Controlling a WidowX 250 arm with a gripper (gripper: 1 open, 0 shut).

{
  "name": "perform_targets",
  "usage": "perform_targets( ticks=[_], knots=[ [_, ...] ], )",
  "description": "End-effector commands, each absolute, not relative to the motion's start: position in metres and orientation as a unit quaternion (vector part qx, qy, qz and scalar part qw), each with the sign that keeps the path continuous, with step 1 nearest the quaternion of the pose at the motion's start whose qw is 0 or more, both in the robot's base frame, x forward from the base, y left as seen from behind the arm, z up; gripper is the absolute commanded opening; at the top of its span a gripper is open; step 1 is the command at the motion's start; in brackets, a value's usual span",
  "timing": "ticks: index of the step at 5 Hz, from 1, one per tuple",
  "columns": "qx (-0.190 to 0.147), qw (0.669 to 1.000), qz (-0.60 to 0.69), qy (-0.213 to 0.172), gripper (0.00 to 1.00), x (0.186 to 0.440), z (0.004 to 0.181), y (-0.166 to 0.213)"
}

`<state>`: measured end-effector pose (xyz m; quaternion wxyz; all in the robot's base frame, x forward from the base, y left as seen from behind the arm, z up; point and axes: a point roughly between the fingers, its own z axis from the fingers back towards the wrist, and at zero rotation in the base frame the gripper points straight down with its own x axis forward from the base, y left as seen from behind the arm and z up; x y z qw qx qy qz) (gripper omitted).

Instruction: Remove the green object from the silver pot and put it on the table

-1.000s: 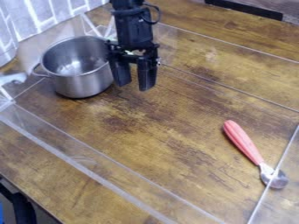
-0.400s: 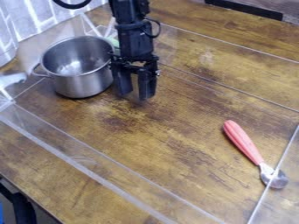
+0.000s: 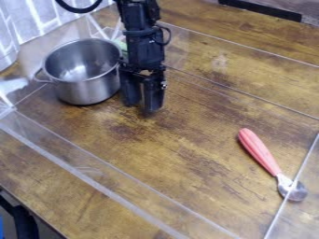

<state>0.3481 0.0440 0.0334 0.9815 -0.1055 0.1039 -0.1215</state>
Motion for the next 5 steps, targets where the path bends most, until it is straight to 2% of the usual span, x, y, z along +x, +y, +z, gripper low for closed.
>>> perform_targets(
  ticks=[1, 2, 3, 4, 5],
  knots=[
    [-0.099, 0.987, -0.113, 0.064, 0.0, 0.353, 0.063, 0.048],
    [-0.101, 0.989, -0.093, 0.052, 0.0, 0.355, 0.078, 0.035],
    [-0.103, 0.991, -0.075, 0.043, 1.0, 0.358, 0.089, 0.023],
    [-0.102, 0.991, -0.08, 0.043, 0.0, 0.36, 0.094, 0.024],
    [-0.102, 0.99, -0.086, 0.043, 0.0, 0.361, 0.099, 0.024]
  ],
)
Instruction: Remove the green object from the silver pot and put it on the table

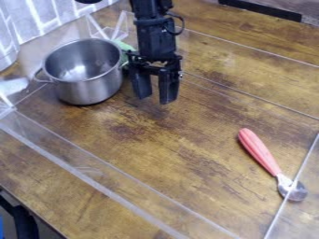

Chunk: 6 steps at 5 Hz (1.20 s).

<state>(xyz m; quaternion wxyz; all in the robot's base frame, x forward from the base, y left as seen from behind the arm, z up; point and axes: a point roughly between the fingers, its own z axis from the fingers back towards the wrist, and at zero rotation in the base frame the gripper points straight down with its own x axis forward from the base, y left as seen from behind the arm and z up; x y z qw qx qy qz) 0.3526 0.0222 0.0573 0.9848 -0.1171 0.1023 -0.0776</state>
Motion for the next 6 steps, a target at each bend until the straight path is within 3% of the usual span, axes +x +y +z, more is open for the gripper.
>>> perform_targets(
  ticks=[1, 4, 6],
  knots=[
    [-0.104, 0.991, -0.077, 0.041, 0.0, 0.36, 0.098, 0.019],
    [-0.106, 0.993, -0.041, 0.036, 0.0, 0.361, 0.104, 0.007],
    [-0.106, 0.993, -0.039, 0.038, 0.0, 0.355, 0.093, 0.036]
  ],
)
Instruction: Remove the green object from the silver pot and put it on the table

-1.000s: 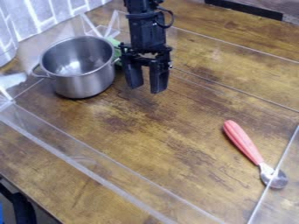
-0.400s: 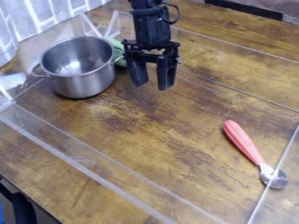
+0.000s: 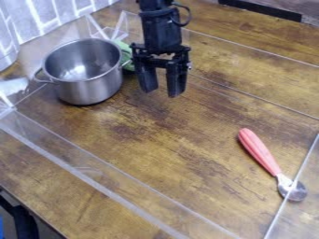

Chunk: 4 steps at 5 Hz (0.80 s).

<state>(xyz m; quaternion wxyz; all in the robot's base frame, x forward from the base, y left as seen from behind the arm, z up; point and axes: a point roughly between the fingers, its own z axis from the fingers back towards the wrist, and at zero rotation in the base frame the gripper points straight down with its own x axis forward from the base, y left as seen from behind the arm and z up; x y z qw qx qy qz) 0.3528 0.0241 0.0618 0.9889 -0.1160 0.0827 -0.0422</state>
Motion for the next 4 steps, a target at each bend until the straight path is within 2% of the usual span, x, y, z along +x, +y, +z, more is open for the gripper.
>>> perform_targets(
  ticks=[1, 3, 4],
  knots=[
    [-0.107, 0.994, -0.008, 0.035, 0.0, 0.357, 0.08, 0.037],
    [-0.106, 0.994, 0.018, 0.032, 0.0, 0.36, 0.06, 0.045],
    [-0.099, 0.994, 0.043, 0.033, 1.0, 0.36, 0.053, 0.042]
  ],
)
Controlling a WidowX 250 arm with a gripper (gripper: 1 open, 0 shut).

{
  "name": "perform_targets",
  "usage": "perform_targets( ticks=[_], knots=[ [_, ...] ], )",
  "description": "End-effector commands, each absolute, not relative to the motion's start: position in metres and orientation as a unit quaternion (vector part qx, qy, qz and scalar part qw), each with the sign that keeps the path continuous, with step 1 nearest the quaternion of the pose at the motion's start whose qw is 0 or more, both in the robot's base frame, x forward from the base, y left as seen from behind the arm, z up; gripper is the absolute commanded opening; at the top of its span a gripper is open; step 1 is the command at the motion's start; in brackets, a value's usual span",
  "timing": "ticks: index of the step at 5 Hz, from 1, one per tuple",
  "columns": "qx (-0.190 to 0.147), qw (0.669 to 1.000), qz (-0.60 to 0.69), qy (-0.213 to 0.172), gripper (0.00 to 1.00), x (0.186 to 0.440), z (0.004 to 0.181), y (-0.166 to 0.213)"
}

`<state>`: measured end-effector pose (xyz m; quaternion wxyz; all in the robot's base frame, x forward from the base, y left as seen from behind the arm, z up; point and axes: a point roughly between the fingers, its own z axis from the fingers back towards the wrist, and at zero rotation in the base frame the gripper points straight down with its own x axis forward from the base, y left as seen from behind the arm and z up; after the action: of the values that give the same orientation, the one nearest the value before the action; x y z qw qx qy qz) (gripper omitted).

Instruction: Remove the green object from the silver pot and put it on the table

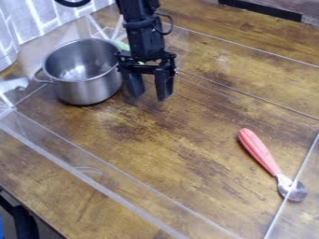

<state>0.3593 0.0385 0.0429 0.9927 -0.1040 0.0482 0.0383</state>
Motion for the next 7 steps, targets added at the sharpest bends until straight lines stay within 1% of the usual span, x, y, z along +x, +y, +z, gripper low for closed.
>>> perform_targets(
  ticks=[1, 2, 3, 5, 6, 7],
  knots=[
    [-0.092, 0.993, 0.068, 0.034, 1.0, 0.361, 0.046, 0.039],
    [-0.085, 0.994, 0.055, 0.031, 1.0, 0.362, 0.051, 0.044],
    [-0.081, 0.996, 0.037, 0.025, 1.0, 0.364, 0.06, 0.045],
    [-0.072, 0.996, 0.053, 0.005, 1.0, 0.372, 0.088, 0.073],
    [-0.064, 0.995, 0.08, -0.003, 1.0, 0.367, 0.085, 0.089],
    [-0.055, 0.993, 0.107, 0.0, 1.0, 0.364, 0.075, 0.101]
  ],
)
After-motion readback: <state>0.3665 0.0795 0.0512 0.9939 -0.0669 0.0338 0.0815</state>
